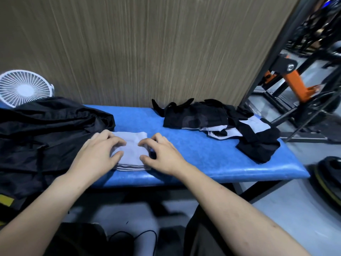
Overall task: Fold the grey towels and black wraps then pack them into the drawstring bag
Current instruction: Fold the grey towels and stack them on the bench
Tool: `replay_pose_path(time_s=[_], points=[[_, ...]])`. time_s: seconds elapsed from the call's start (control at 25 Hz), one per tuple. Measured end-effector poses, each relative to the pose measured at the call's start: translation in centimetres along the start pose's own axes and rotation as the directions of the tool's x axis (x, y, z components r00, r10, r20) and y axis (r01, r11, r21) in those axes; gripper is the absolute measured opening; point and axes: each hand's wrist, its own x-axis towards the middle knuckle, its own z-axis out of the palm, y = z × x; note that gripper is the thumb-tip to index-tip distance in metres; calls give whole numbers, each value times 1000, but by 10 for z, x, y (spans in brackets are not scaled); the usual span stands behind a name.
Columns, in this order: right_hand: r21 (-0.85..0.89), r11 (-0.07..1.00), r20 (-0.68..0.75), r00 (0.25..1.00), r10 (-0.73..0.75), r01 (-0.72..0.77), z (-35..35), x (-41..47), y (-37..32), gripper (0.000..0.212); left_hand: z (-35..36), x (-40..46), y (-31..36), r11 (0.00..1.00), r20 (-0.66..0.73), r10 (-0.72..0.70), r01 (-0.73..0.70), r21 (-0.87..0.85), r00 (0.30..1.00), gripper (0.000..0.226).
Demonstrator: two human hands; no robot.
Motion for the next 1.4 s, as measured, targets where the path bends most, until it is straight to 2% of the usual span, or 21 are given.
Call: replay_pose_path(time_s=[0.2,0.36,0.48,0.8,0.92,1.2,1.4], points=[[-10,1000,-56,998,5,-6,-26,-15,20,36,-1,18,26,997,-118,70,-74,-35,991,20],[-41,996,-88,993,81,-85,-52,-35,51,38,16,37,59,990,-85,110,-116,-75,990,19],[-78,984,-163,976,144,-158,-70,-53,79,43,32,51,92,981,-71,156,-163,-107,985,20],[-221,900,-384,882,273,-375,-103,-95,141,46,85,86,165,957,-42,224,-228,-182,974,24],[-276,858,-425,856,294,-432,-109,-102,160,51,108,92,189,947,-29,244,-244,-208,969,27],[-358,853,-355,900,252,-379,-104,-90,172,53,134,99,208,953,48,212,-195,-232,976,33],[-276,894,-450,869,204,-353,-101,-72,169,37,138,111,199,943,105,140,-100,-318,985,38]])
